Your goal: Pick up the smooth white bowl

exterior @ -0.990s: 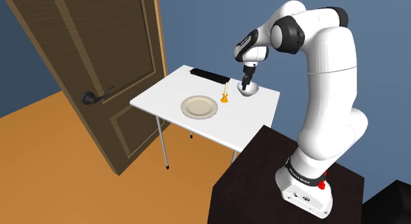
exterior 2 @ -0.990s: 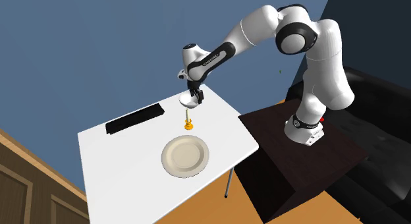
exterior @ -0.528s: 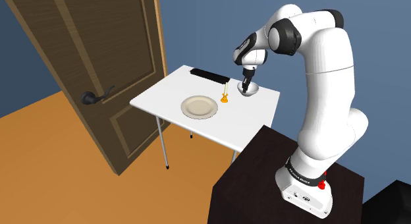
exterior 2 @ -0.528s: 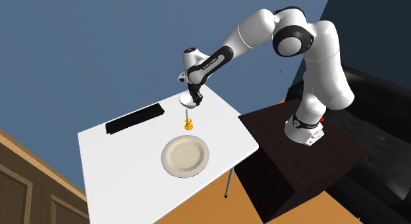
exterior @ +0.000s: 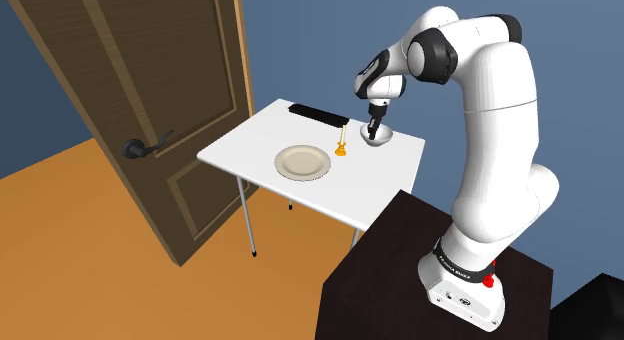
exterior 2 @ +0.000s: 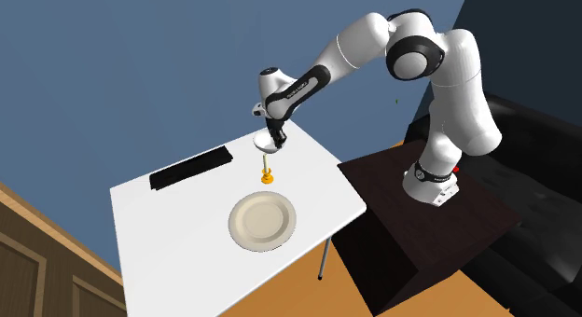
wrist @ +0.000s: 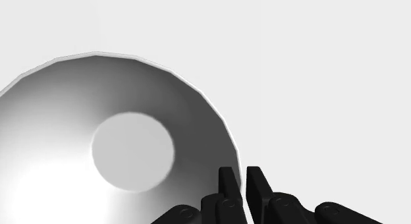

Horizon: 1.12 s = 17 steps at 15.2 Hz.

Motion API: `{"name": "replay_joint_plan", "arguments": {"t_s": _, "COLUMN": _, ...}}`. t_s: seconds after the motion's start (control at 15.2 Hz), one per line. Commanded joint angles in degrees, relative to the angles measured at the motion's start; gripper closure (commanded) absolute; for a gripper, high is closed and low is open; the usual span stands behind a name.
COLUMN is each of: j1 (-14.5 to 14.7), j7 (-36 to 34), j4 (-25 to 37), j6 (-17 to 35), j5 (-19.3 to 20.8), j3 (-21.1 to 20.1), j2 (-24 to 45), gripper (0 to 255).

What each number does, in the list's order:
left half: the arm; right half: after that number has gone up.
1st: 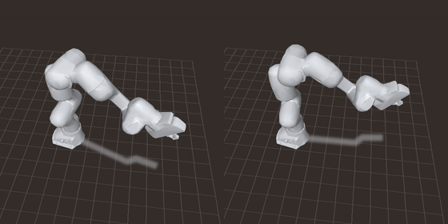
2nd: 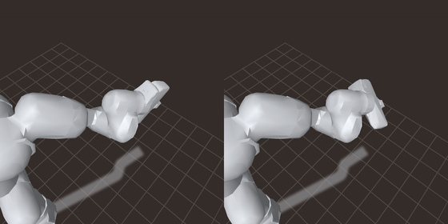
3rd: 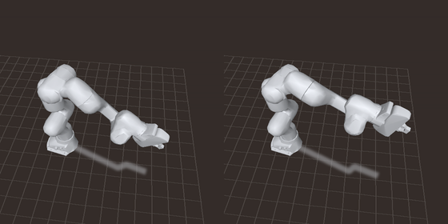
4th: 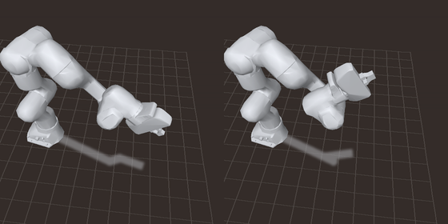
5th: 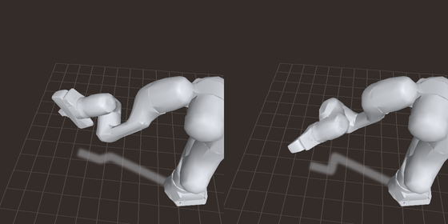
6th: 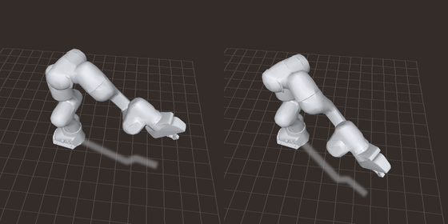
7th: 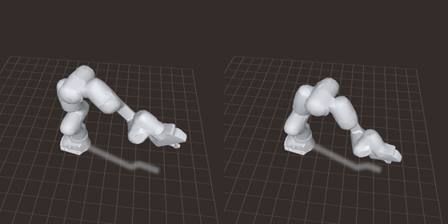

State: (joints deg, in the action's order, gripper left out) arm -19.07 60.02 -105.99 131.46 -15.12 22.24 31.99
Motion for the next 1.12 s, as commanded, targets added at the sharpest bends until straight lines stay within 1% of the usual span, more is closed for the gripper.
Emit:
{"name": "replay_joint_plan", "arguments": {"t_s": 0.0, "j1": 0.1, "j7": -0.1, "j4": 0.0, "j6": -0.5, "j5": 0.3, "j3": 0.2, "j2": -0.5, "gripper": 255}}
{"name": "replay_joint_plan", "arguments": {"t_s": 0.92, "j1": 1.6, "j7": -2.2, "j4": 1.7, "j6": -8.4, "j5": 3.6, "j3": 2.3, "j2": -7.1, "gripper": 255}}
{"name": "replay_joint_plan", "arguments": {"t_s": 1.06, "j1": 1.6, "j7": -2.2, "j4": 1.8, "j6": -8.5, "j5": 3.7, "j3": 2.3, "j2": -7.2, "gripper": 255}}
